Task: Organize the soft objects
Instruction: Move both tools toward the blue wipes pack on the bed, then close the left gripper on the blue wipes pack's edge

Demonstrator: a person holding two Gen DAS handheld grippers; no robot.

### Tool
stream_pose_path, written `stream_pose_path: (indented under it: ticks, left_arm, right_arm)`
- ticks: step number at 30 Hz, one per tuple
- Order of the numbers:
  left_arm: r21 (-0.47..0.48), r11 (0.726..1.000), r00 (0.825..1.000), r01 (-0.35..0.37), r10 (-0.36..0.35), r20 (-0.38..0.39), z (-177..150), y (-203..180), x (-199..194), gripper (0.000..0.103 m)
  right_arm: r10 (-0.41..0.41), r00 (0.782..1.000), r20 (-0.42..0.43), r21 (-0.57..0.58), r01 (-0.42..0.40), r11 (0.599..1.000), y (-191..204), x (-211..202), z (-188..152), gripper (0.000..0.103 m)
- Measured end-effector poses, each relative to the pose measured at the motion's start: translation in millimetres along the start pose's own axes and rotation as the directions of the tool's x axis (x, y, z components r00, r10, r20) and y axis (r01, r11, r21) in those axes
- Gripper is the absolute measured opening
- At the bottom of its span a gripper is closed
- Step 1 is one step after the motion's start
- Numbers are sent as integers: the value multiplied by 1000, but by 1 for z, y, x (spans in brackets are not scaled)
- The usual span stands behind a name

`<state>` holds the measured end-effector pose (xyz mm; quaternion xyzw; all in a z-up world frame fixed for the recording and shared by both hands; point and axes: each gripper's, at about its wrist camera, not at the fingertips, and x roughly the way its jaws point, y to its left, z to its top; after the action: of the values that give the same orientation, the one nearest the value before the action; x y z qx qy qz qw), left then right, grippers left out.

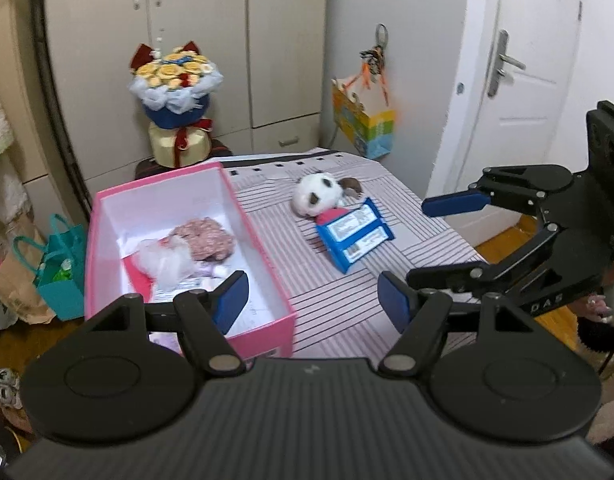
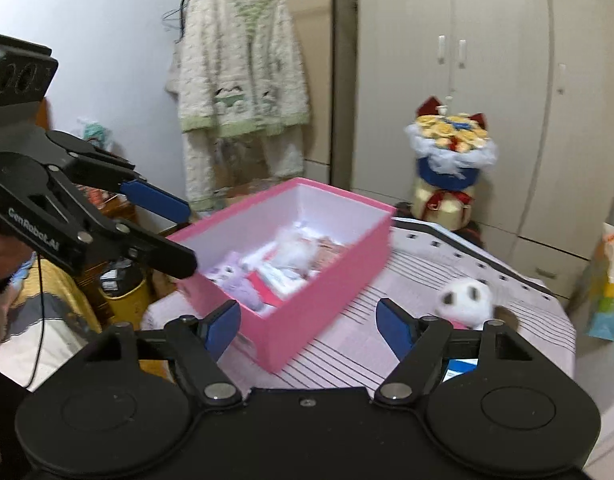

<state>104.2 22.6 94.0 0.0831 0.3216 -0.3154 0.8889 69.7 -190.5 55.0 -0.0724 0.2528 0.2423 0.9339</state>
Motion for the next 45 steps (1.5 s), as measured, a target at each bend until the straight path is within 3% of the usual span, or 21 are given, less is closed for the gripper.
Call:
stream_pose_path:
  ticks: [5, 12, 18, 22, 26, 30, 35, 37, 40, 45]
  left_arm:
    - [-10, 999, 999, 38, -38, 3, 6, -17, 33, 70]
    - [-64, 997, 999, 45, -43, 31, 13, -40, 91, 70]
    - [-140, 990, 999, -25, 32, 44, 11, -43, 145, 69]
    - [-205, 977, 994, -64, 80, 69, 8, -43, 174, 67]
    - [-227, 969, 986, -101, 128, 108, -1, -44, 201, 66]
    - [-285, 955, 991, -78, 105, 83, -9, -39, 233, 59]
    - [-344, 935, 993, -87, 108, 42, -23, -29, 267, 42]
    - [-357, 932, 994, -58, 86, 63, -28, -31, 269, 36]
    - [-368, 930, 998, -12, 35, 56, -29, -34, 272, 30]
    - [-361, 932, 998, -18, 38, 50, -30, -35, 273, 24]
  right_arm:
    - [-55, 998, 33, 14, 54, 998, -30, -15, -24, 85]
    - [-161, 986, 43, 36, 160, 987, -67, 3, -57, 86]
    - [-137, 990, 26, 158, 131, 979, -113, 40, -82, 86]
    - [-174, 984, 48, 166, 164, 972, -131, 60, -95, 86]
    - [-152, 988, -2, 237, 148, 960, -152, 88, -103, 86]
    - [-128, 991, -40, 298, 134, 945, -169, 110, -113, 85]
    - [-93, 994, -66, 444, 112, 889, -197, 129, -125, 85]
    - [-81, 995, -61, 483, 100, 870, -203, 132, -127, 85]
    - [-68, 997, -41, 481, 79, 873, -204, 134, -128, 79]
    - [-90, 995, -52, 497, 104, 862, -197, 140, -129, 47]
